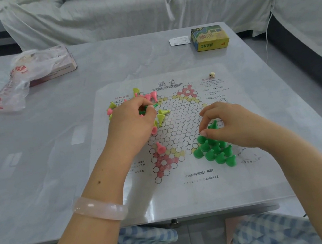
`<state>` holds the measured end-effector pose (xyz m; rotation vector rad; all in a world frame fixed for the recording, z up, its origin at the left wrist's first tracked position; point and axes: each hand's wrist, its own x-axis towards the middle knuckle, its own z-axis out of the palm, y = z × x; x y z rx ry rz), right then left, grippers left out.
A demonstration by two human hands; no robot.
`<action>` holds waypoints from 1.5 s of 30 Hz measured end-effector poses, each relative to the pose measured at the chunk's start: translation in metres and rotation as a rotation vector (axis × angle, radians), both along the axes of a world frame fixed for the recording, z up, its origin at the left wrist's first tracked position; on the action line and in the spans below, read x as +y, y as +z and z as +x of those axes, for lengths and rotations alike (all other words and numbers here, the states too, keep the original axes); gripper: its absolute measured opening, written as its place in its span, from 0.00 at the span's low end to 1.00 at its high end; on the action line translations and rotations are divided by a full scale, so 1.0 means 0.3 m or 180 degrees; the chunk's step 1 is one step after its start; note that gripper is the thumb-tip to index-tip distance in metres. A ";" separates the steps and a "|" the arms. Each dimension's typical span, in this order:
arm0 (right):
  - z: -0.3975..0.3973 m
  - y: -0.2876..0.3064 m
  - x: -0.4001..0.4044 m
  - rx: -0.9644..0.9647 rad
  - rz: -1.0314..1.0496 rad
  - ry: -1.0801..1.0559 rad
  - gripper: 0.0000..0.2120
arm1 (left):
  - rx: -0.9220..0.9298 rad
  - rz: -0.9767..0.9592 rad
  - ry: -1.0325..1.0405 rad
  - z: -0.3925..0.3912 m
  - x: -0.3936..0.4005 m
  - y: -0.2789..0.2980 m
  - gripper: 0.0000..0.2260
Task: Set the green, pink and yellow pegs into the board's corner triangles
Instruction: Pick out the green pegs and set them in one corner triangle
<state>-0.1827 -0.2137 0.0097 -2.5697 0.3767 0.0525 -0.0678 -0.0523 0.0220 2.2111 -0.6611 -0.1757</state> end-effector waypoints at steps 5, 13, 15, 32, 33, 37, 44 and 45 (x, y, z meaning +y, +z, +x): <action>-0.003 0.002 -0.003 -0.0106 0.0163 -0.0089 0.05 | 0.0216 -0.0140 -0.0134 -0.003 0.000 0.003 0.07; 0.027 0.015 0.036 -0.0983 0.0625 -0.0314 0.06 | 0.0941 -0.0290 -0.0685 -0.036 -0.010 0.012 0.09; 0.031 0.018 0.039 -0.1110 0.0672 -0.0375 0.04 | 0.0934 -0.0280 -0.0756 -0.042 -0.013 0.012 0.09; 0.032 0.033 0.072 -0.0994 0.0895 -0.0217 0.04 | 0.0648 -0.0026 -0.1289 -0.044 -0.020 -0.010 0.07; 0.031 0.034 0.071 -0.0988 0.0899 -0.0219 0.04 | 0.0630 -0.0018 -0.1297 -0.043 -0.020 -0.011 0.07; 0.029 0.033 0.072 -0.0960 0.0910 -0.0195 0.04 | 0.0594 0.0018 -0.1350 -0.039 -0.018 -0.013 0.08; 0.024 0.037 0.062 -0.0947 0.0917 -0.0211 0.02 | 0.0554 0.0023 -0.1347 -0.037 -0.019 -0.015 0.07; 0.021 0.037 0.055 -0.0961 0.0937 -0.0251 0.02 | 0.0518 0.0001 -0.1290 -0.035 -0.019 -0.014 0.07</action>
